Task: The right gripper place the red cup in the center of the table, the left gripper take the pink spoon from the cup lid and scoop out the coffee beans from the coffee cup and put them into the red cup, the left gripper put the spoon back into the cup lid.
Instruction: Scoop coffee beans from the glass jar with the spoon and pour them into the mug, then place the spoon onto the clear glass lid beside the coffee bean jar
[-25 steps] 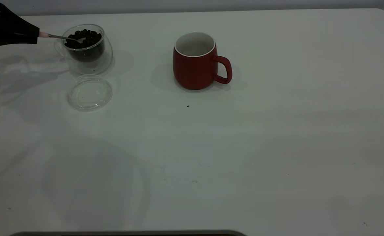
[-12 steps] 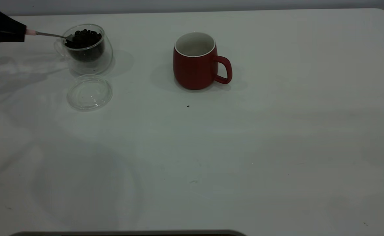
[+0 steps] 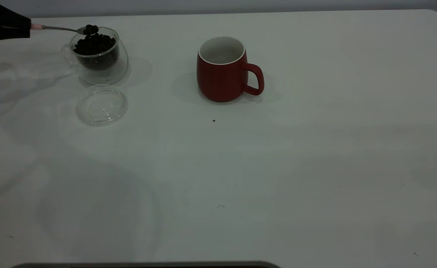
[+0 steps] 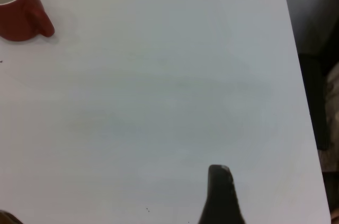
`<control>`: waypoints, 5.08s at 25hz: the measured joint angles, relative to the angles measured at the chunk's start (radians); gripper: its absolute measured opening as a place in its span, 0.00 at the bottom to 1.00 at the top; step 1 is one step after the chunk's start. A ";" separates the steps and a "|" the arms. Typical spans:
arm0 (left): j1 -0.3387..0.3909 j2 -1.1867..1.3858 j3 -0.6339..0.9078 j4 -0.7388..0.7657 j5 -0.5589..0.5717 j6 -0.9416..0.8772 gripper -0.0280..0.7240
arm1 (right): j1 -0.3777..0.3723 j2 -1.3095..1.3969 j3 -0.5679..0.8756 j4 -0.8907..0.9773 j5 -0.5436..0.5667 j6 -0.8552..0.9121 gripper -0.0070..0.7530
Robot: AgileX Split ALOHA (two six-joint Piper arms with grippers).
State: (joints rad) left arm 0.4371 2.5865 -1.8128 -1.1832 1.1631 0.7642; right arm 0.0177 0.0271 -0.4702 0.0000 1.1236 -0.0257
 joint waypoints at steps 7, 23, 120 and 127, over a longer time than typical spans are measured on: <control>-0.028 0.000 0.000 -0.011 0.000 -0.032 0.20 | 0.000 0.000 0.000 0.000 0.000 0.000 0.78; -0.220 0.000 0.000 -0.068 0.000 -0.035 0.20 | 0.000 0.000 0.000 0.000 0.000 0.000 0.78; -0.075 -0.248 0.437 0.199 -0.201 0.254 0.20 | 0.000 0.000 0.000 0.000 0.000 0.000 0.78; -0.075 -0.147 0.437 0.095 -0.226 0.380 0.20 | 0.000 0.000 0.000 0.000 0.000 0.000 0.78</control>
State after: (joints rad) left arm 0.3617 2.4394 -1.3763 -1.0881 0.9371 1.1442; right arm 0.0177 0.0271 -0.4702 0.0000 1.1236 -0.0257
